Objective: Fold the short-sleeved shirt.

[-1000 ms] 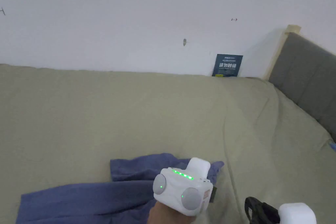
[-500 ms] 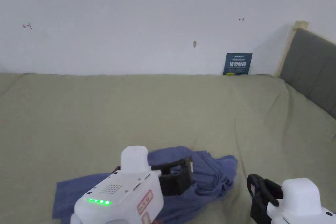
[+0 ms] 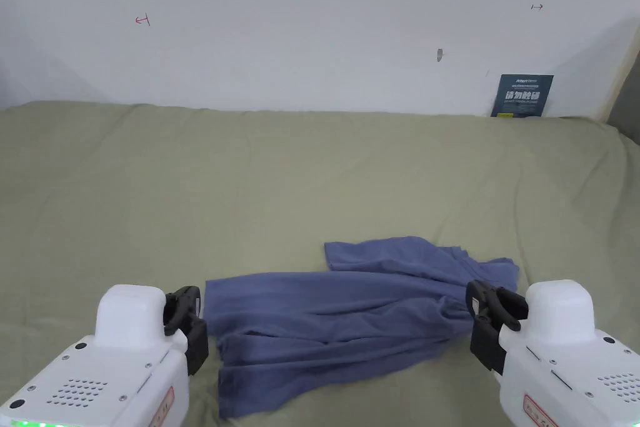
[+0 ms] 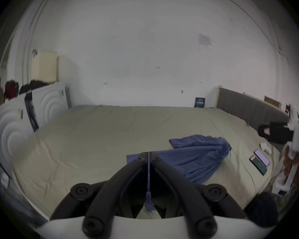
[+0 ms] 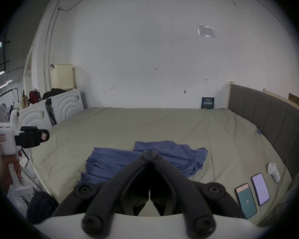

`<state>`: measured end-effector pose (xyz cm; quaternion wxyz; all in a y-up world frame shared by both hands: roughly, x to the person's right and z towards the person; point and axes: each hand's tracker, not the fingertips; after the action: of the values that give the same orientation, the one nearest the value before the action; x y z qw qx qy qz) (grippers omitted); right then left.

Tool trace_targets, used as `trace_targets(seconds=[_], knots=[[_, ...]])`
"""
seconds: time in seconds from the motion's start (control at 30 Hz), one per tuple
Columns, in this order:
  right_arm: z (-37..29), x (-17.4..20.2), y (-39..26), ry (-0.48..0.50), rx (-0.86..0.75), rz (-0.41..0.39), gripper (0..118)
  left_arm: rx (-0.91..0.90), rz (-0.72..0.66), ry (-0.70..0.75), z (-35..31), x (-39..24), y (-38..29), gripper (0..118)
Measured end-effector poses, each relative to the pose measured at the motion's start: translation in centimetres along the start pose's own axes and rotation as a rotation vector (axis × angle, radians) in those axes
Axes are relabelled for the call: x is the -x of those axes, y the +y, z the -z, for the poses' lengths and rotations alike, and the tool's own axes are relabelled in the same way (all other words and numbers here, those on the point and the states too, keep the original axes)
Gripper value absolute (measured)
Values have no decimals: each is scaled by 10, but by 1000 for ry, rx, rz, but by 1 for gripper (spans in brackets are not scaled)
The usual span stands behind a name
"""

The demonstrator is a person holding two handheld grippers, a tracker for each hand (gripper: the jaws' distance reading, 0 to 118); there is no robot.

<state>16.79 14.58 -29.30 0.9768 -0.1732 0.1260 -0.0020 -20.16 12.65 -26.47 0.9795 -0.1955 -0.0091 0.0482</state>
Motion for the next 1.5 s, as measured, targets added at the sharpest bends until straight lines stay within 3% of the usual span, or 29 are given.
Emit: trace_targets(seconds=[0.1, 0.2, 0.3, 0.43, 0.47, 0.53, 0.57, 0.6, 0.83, 0.9, 0.93, 0.97, 1.03, 1.07, 1.23, 1.3, 1.43, 1.5], knots=[[4, 4, 0, 1, 5, -9, 0, 91, -71, 27, 24, 17, 8, 1], [14, 0, -7, 6, 22, -5, 0, 285, -182, -65, 83, 40, 12, 1], [27, -2, -14, 13, 46, -7, 0, 377, -94, -25, 153, 50, 13, 1], [49, -10, -25, 17, 83, -19, 0, 501, -85, 4, 236, 61, 12, 1], [55, -12, -28, 13, 97, -20, 0, 531, -69, 30, 251, 62, 10, 9], [67, -18, -32, 17, 122, -19, 0, 577, -42, 94, 284, 66, 6, 86], [73, -20, -35, 15, 130, -18, 0, 615, -44, 120, 298, 70, 0, 109], [78, -23, -37, 15, 140, -17, 0, 605, -60, 119, 307, 71, -2, 112], [99, -34, -47, 17, 176, 12, 0, 618, -91, 157, 348, 76, -26, 112], [99, -34, -49, 12, 181, 24, 0, 594, 8, 190, 344, 66, -36, 108], [99, -34, -49, 13, 184, 28, 0, 567, 41, 194, 338, 63, -36, 98], [99, -34, -49, 14, 184, 29, 0, 539, 43, 164, 324, 50, -32, 79], [97, -34, -50, 9, 182, 23, 0, 527, 52, 116, 318, 39, -31, 15], [97, -34, -49, 6, 181, 22, 0, 532, 66, 64, 313, 37, -30, 6], [98, -44, -37, 7, 183, 22, 0, 509, 5, 49, 291, 34, -24, 6], [112, -52, -22, 10, 216, -23, 0, 464, -40, 7, 272, 35, -18, 6], [190, -75, 6, 37, 418, -112, 0, 396, -45, -18, 265, 49, -18, 6], [243, -83, 19, 95, 523, -174, 0, 381, -60, -31, 252, 44, -13, 6]])
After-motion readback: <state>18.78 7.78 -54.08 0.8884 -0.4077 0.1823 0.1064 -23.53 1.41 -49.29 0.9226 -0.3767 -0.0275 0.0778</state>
